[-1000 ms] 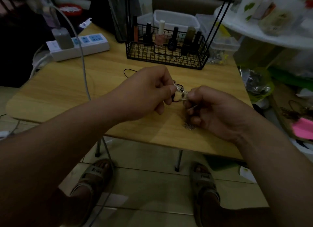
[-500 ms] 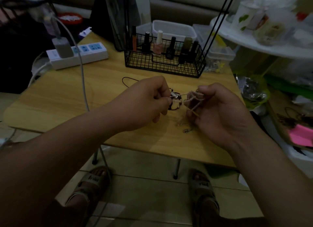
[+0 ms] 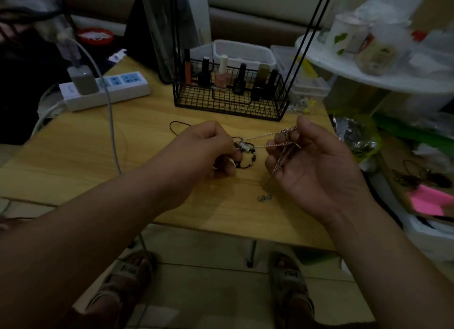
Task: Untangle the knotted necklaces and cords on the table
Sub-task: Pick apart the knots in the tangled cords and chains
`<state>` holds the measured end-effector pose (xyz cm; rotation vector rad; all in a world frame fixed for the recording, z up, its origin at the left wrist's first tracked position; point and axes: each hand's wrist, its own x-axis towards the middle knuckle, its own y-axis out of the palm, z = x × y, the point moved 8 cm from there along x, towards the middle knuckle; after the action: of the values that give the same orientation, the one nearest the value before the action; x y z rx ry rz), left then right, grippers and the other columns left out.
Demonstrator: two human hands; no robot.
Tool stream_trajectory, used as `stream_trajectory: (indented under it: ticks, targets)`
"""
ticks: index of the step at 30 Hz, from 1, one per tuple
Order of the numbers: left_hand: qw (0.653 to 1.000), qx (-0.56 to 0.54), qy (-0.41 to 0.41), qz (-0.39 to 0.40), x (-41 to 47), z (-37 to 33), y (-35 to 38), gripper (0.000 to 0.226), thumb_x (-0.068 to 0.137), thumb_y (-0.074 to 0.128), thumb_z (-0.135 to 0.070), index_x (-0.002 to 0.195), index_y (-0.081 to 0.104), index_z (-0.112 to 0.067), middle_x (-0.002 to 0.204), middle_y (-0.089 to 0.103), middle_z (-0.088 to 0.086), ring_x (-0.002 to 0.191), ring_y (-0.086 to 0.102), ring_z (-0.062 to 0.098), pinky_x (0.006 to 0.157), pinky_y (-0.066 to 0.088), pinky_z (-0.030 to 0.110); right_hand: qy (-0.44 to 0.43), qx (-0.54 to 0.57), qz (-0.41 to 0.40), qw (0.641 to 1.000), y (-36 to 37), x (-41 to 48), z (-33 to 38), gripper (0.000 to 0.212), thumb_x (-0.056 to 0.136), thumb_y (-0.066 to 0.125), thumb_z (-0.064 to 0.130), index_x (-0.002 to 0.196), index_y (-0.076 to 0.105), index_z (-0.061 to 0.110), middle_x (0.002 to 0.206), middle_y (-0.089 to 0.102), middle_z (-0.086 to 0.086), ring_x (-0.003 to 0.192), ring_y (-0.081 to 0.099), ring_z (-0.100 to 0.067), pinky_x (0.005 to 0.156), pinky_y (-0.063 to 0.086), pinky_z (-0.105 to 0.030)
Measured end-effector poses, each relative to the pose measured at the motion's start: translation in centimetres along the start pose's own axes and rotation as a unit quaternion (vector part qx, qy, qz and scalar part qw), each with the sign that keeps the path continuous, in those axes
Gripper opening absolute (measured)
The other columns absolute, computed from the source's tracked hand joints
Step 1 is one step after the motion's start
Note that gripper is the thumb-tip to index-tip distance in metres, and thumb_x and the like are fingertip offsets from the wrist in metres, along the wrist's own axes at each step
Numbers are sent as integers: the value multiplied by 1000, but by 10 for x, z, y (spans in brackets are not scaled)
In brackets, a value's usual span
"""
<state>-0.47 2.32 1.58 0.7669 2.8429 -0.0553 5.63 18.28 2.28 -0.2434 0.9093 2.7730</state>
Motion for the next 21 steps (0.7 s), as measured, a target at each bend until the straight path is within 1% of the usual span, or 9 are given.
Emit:
stream_trajectory:
  ticks: [3, 5, 6, 8, 11, 14, 16, 19, 21]
  targets:
    - [989, -147, -23, 11, -2, 4, 6, 30, 97, 49, -9, 75, 68, -13, 93, 74, 9, 89, 73, 17, 83, 61, 34, 6, -3, -6, 1000, 1, 0, 0, 25, 91, 65, 33, 72, 60, 18, 79, 60, -1, 81, 66, -19, 73, 51, -32]
    - [962, -266, -46, 29, -1, 5, 12, 45, 95, 45, -7, 59, 70, -14, 94, 73, 13, 97, 75, 24, 92, 60, 41, 24, -12, 2, 1000, 3, -1, -5, 26, 89, 64, 34, 69, 58, 18, 77, 60, -2, 81, 66, -19, 72, 49, -31]
    - [948, -310, -55, 38, -1, 4, 14, 43, 94, 44, -7, 59, 68, -11, 91, 72, 14, 94, 76, 26, 92, 60, 43, 31, -16, 7, 999, 5, -2, -7, 27, 89, 64, 34, 68, 57, 17, 78, 60, -2, 81, 66, -19, 72, 48, -31]
    - [929, -361, -63, 51, 1, 2, 16, 25, 93, 43, -8, 75, 60, -6, 82, 66, 11, 78, 74, 24, 89, 61, 44, 39, -19, 19, 999, 7, -2, -11, 28, 89, 64, 33, 68, 56, 17, 80, 60, -3, 81, 67, -19, 70, 47, -31]
    - [922, -375, -66, 66, 3, 2, 17, 15, 94, 42, -12, 80, 49, -12, 72, 54, 5, 63, 63, 17, 84, 62, 41, 39, -19, 39, 998, 11, -2, -13, 27, 91, 63, 33, 70, 55, 18, 83, 62, -4, 79, 65, -18, 67, 47, -29]
    - [948, -302, -58, 85, 2, 1, 18, 18, 97, 43, -15, 79, 45, -14, 69, 44, 2, 53, 42, 13, 76, 58, 35, 40, -10, 48, 998, 13, -3, -14, 25, 92, 62, 32, 74, 55, 17, 86, 65, -5, 82, 66, -19, 68, 49, -29]
    - [979, -168, -39, 106, -2, -1, 19, 15, 97, 53, -20, 85, 51, -10, 70, 42, 0, 53, 33, 13, 66, 51, 31, 38, -12, 45, 998, 13, -3, -12, 22, 90, 63, 32, 75, 57, 17, 87, 66, -4, 82, 67, -18, 68, 51, -28]
    - [991, 52, 5, 127, -7, -4, 23, 30, 91, 71, -32, 103, 64, -6, 67, 47, -4, 55, 39, 10, 57, 46, 27, 36, -56, 40, 997, 12, -5, -11, 20, 90, 62, 33, 77, 63, 18, 84, 65, -2, 74, 65, -14, 65, 50, -26]
    - [985, 117, 26, 120, -8, -5, 24, 33, 90, 74, -35, 106, 67, -7, 67, 52, -8, 57, 45, 8, 57, 46, 28, 38, -87, 41, 995, 11, -5, -13, 18, 91, 62, 33, 82, 63, 17, 84, 64, -1, 71, 63, -12, 62, 47, -24]
